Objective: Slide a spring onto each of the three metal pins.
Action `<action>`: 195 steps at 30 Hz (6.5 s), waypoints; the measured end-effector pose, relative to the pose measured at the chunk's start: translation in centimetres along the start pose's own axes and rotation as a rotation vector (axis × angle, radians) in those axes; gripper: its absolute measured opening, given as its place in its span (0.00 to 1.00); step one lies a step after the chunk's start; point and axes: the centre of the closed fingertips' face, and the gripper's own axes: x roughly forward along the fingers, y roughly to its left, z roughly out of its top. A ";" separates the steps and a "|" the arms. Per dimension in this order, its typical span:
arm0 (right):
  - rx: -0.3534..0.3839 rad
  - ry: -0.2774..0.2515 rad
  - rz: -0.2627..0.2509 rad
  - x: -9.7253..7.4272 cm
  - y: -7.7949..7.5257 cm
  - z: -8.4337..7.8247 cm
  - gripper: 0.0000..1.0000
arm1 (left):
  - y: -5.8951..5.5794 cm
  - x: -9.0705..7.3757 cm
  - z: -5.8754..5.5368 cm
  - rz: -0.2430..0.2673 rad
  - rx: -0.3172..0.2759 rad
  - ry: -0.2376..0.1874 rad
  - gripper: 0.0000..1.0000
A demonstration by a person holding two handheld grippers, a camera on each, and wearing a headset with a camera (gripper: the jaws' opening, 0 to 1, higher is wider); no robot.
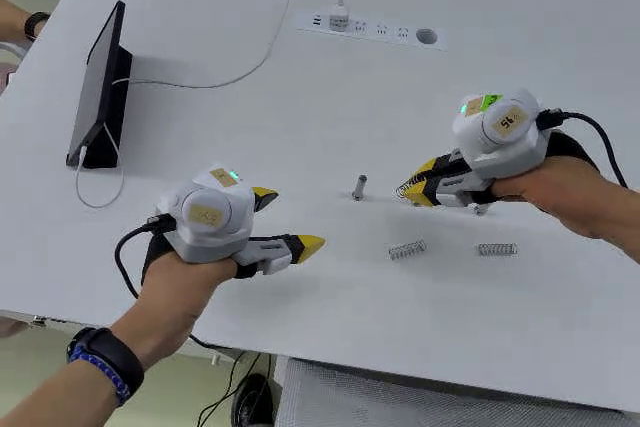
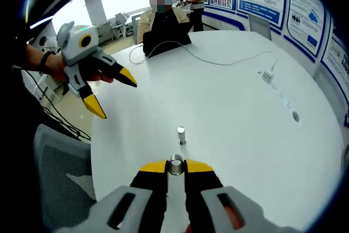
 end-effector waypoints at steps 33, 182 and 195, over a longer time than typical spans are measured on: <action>-0.074 0.041 0.020 4.1 -0.7 3.0 0.12 | 1.1 -2.6 -0.6 0.042 -0.035 -0.010 0.63; 0.387 -0.314 -0.286 -2.4 1.4 -5.6 0.57 | -2.1 0.1 0.8 -0.046 -0.062 -0.019 0.62; 0.448 -0.348 -0.331 -4.9 0.7 -7.6 0.61 | -3.2 1.6 1.8 -0.070 -0.041 -0.006 0.63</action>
